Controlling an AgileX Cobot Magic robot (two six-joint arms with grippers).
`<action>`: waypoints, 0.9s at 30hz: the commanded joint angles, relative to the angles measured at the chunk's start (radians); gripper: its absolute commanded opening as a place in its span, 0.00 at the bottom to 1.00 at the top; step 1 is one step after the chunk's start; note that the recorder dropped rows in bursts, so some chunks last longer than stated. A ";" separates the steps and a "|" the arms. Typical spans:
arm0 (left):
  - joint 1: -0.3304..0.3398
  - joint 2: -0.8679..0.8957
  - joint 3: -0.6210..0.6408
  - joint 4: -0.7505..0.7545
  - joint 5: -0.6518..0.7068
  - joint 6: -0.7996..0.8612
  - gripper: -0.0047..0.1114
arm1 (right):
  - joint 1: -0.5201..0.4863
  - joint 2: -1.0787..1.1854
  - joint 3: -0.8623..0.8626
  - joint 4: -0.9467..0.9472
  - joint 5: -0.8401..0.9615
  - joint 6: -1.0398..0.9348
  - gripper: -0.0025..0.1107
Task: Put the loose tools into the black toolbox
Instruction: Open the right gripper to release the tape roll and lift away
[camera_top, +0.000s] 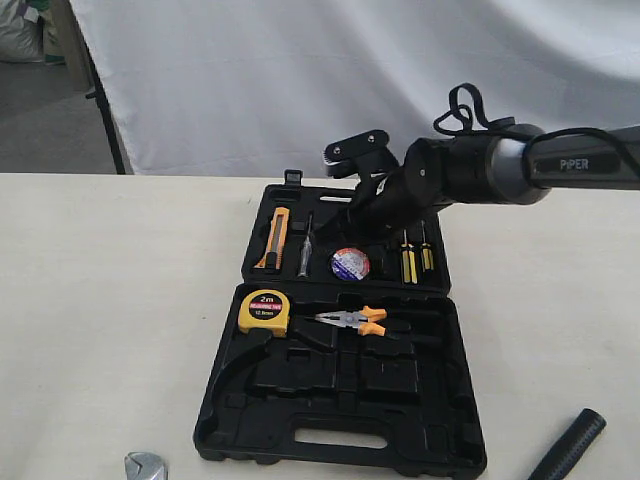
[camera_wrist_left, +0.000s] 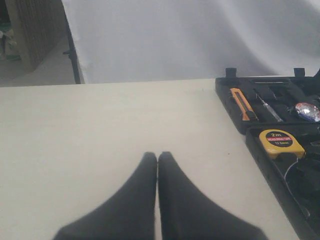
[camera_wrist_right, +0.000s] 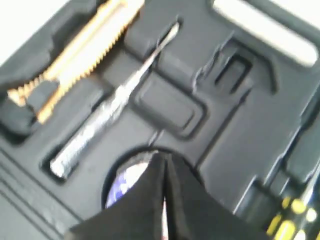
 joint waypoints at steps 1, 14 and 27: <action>-0.004 -0.003 0.003 -0.004 0.001 -0.008 0.05 | -0.002 0.030 0.003 0.004 -0.074 -0.008 0.03; -0.004 -0.003 0.003 -0.004 0.001 -0.008 0.05 | -0.002 0.082 0.003 0.004 -0.108 -0.017 0.03; -0.004 -0.003 0.003 -0.004 0.001 -0.008 0.05 | 0.000 0.011 0.005 0.012 0.009 -0.017 0.03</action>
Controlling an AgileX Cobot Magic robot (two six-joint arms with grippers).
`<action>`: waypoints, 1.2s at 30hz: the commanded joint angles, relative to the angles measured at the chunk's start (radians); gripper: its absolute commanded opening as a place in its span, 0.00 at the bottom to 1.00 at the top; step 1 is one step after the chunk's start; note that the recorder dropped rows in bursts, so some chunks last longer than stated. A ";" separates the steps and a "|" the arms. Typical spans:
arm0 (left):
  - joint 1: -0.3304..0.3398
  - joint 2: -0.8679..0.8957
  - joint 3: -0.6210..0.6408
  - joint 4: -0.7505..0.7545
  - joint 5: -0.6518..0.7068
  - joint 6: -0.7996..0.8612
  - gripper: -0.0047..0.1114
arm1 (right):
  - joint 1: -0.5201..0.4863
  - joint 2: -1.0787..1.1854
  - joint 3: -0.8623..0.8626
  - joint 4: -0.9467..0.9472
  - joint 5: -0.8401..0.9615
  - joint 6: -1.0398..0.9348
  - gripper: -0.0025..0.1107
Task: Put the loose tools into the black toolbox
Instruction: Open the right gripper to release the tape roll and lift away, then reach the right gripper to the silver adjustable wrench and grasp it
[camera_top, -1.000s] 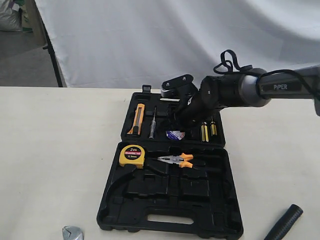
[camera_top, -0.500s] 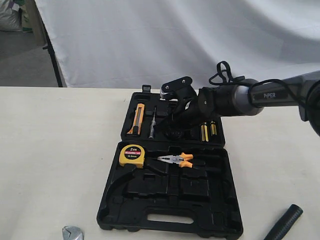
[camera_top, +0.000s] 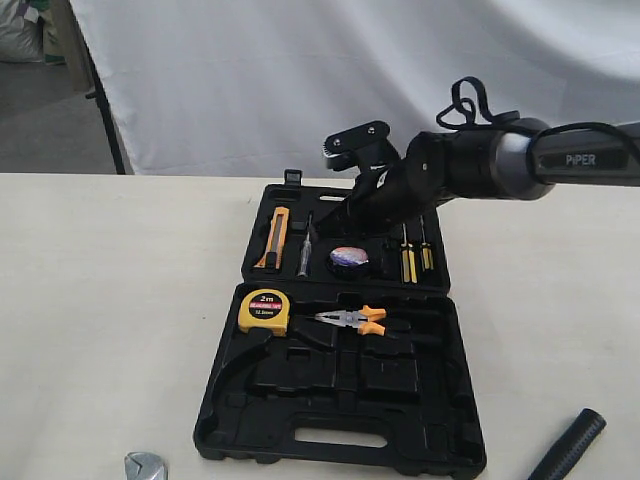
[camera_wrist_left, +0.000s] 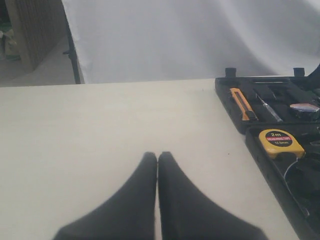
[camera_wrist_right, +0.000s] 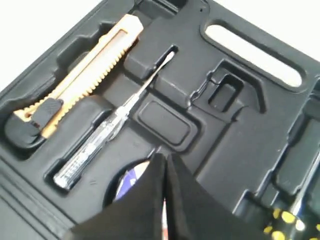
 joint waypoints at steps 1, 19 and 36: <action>-0.004 -0.003 0.003 -0.004 0.001 -0.008 0.05 | 0.000 0.044 0.006 0.013 0.031 -0.006 0.03; -0.004 -0.003 0.003 -0.004 0.001 -0.008 0.05 | 0.000 0.064 -0.044 0.008 0.126 -0.024 0.03; -0.004 -0.003 0.003 -0.004 0.001 -0.008 0.05 | -0.034 -0.139 0.017 -0.033 0.347 0.036 0.03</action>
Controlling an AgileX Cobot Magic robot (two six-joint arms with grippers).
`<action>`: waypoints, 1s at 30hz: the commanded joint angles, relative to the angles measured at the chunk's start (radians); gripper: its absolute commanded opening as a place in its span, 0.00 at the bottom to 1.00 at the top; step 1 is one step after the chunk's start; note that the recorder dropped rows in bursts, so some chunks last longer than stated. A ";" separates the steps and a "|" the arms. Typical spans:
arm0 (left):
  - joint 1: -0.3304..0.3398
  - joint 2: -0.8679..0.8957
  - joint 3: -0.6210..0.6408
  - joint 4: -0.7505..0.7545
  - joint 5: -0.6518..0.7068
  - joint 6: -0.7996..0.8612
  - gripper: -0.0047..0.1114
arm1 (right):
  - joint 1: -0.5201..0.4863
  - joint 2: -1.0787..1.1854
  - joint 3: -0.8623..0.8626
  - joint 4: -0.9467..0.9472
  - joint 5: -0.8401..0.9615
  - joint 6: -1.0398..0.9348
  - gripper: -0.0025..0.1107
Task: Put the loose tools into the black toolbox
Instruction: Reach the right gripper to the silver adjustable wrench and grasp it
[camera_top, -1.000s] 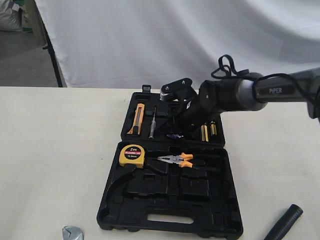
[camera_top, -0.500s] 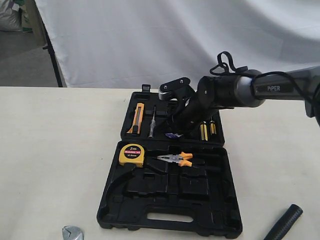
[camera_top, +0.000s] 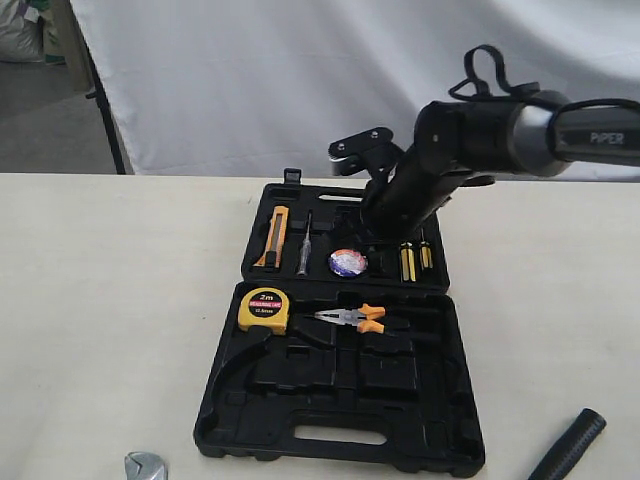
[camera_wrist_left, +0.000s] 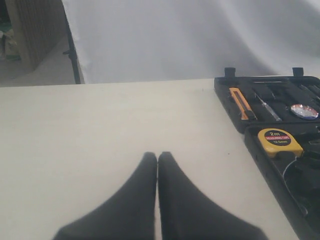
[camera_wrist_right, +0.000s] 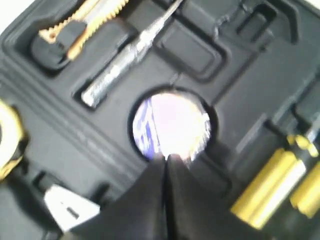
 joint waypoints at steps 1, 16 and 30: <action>-0.004 -0.003 0.003 -0.004 0.001 -0.008 0.05 | -0.025 -0.117 0.096 -0.008 0.031 0.043 0.03; -0.004 -0.003 0.003 -0.004 0.001 -0.008 0.05 | 0.301 -0.465 0.475 0.187 0.015 0.065 0.03; -0.004 -0.003 0.003 -0.004 0.001 -0.008 0.05 | 0.672 -0.051 0.277 0.100 -0.050 0.078 0.64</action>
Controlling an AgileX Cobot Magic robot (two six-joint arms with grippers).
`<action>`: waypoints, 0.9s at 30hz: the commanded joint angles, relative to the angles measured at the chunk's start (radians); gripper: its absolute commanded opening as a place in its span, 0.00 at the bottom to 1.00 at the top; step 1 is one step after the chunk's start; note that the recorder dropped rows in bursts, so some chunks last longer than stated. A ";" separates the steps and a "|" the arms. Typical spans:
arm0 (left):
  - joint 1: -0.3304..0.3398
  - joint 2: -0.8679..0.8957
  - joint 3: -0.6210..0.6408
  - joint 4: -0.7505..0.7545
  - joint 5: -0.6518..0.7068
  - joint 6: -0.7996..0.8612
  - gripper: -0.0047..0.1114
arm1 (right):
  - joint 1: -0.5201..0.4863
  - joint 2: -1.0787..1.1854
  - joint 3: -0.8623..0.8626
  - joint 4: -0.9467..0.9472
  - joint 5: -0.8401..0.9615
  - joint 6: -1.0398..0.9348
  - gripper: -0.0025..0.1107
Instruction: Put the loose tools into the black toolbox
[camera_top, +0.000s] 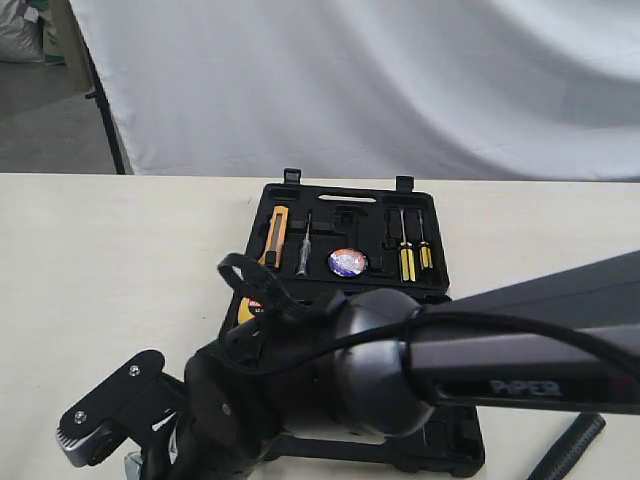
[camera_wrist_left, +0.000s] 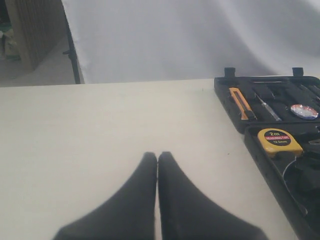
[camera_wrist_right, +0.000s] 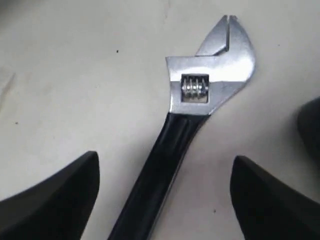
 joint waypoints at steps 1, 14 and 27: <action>-0.004 -0.003 0.003 -0.004 0.001 -0.008 0.05 | 0.003 0.094 -0.087 -0.058 0.048 -0.015 0.64; -0.004 -0.003 0.003 -0.004 0.001 -0.008 0.05 | 0.034 0.178 -0.166 -0.109 0.115 -0.040 0.05; -0.004 -0.003 0.003 -0.004 0.001 -0.008 0.05 | 0.054 0.092 -0.272 -0.172 0.211 -0.040 0.02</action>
